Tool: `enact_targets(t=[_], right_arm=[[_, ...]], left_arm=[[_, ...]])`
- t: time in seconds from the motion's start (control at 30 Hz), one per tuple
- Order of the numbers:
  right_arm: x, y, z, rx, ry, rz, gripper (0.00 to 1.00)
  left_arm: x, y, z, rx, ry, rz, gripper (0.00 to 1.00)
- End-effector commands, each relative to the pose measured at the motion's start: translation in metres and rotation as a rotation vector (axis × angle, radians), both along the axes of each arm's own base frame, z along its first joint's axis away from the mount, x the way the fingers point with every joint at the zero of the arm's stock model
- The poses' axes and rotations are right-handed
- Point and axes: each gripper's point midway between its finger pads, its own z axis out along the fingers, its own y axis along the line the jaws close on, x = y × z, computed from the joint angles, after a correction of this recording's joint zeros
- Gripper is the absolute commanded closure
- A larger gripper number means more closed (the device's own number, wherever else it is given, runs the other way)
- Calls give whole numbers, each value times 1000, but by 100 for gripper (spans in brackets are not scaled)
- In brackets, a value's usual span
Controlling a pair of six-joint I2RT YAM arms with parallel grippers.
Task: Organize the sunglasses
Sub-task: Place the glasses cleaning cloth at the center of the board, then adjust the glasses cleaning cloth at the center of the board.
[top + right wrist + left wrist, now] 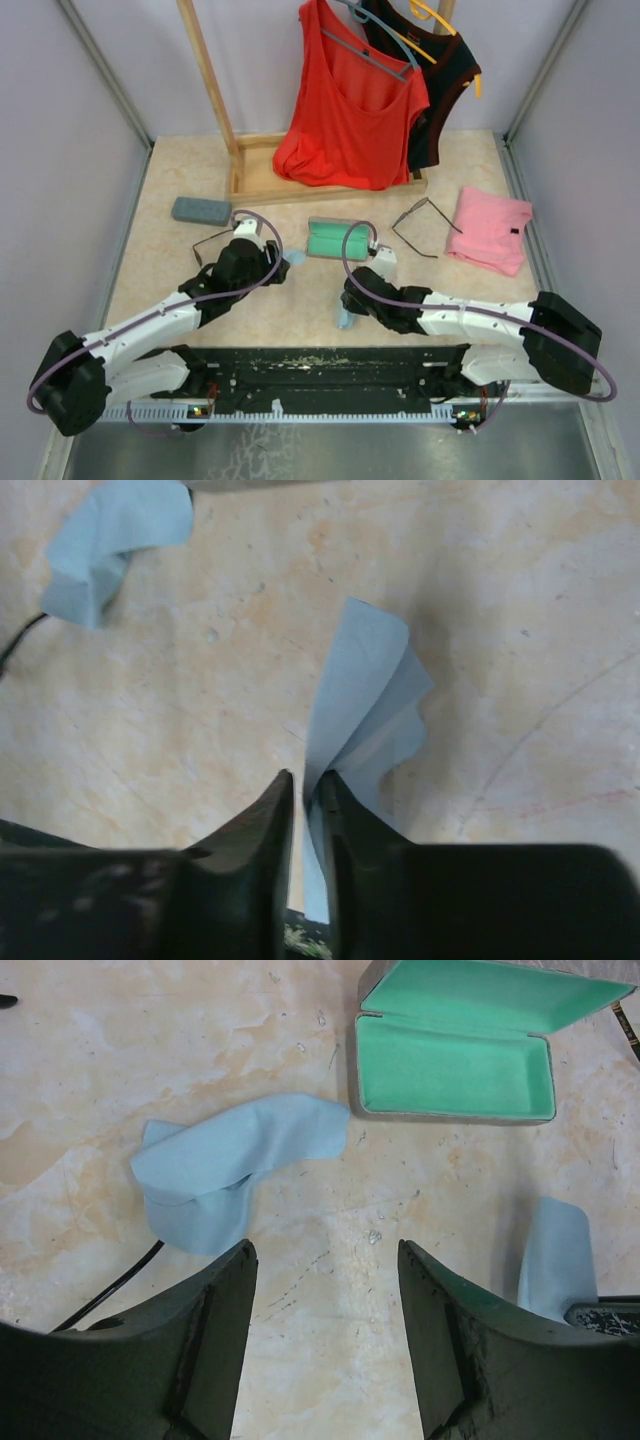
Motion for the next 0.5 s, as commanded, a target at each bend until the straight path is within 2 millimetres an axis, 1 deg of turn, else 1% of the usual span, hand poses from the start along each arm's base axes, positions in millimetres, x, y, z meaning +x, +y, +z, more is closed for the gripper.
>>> enact_targets(t=[0.0,0.03,0.07,0.1,0.2,0.3,0.4,0.47], right_arm=[[21,34,33,189,-72,-78,76],[21,33,32,166,-70,-75,71],[22,27,29,123,-70,-76,66],[23,21,29,85,-81,-78,63],[25,-7,32,-43,-120,-95,58],[29,-36,33,-155,-128,-97,57],[34,-53,30,-213,-102,-38,57],[42,-61,28,-218,-86,-9,56]], left_arm=[[-9,0,-3,-5,28,-24,35],[-9,-1,-3,-8,34,-27,35],[-10,-2,-4,-9,41,-31,35],[-12,-3,-5,-12,48,-37,35],[-17,-8,-6,-32,71,-59,35],[-22,-11,-8,-46,85,-84,35],[-30,-21,-10,-77,108,-133,35],[-40,-31,-11,-104,123,-175,36]])
